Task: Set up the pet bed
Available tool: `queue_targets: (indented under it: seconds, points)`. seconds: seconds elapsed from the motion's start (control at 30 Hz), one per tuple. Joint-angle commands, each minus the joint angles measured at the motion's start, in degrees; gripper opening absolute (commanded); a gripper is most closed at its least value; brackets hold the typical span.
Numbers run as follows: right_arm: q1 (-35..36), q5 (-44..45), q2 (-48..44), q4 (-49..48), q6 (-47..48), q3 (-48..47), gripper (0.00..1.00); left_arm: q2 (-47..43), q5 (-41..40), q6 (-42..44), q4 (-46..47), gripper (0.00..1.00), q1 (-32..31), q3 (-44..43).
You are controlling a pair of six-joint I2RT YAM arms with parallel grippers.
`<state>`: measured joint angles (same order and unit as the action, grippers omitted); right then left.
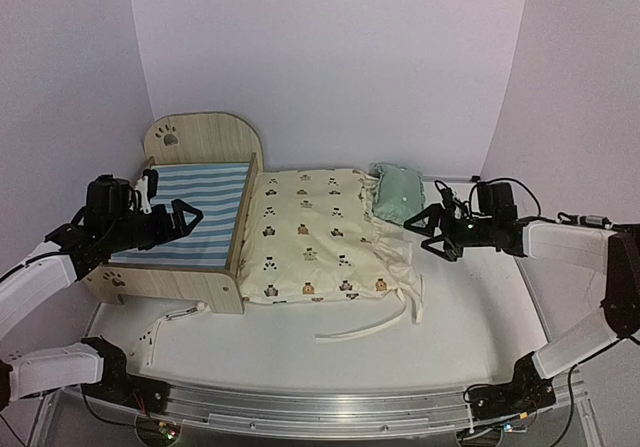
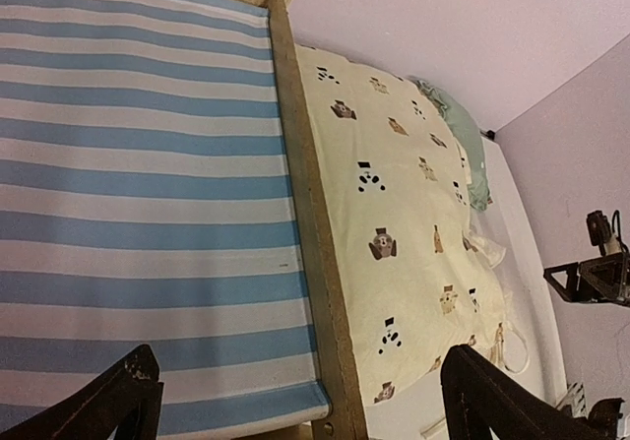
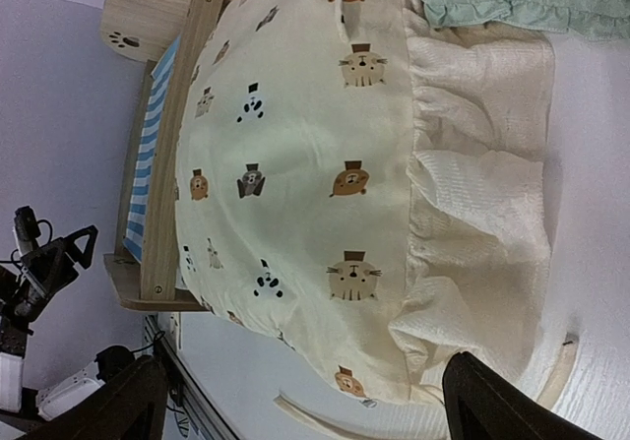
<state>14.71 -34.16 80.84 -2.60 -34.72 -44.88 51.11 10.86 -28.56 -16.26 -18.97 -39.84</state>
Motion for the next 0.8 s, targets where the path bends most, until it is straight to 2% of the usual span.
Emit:
queue_targets:
  seconds: [0.0,0.3,0.53,0.77]
  points:
    - [2.84,3.9,1.43,-1.53,1.52,-0.38,0.98,0.65,-4.76,-0.15,-3.34,0.99,-0.11,-4.7]
    - [11.39,4.45,6.4,-0.76,9.93,-6.66,0.98,-0.65,-12.62,-1.44,-9.96,0.98,-0.11,-7.71]
    - [18.41,3.03,16.72,-0.48,15.16,-18.35,0.98,-3.27,-26.59,-7.89,-18.02,0.98,-0.14,-10.76]
    - [29.82,7.77,26.24,-0.3,27.81,-31.82,0.98,-4.38,-29.19,-8.66,-20.97,0.98,-0.1,-11.82]
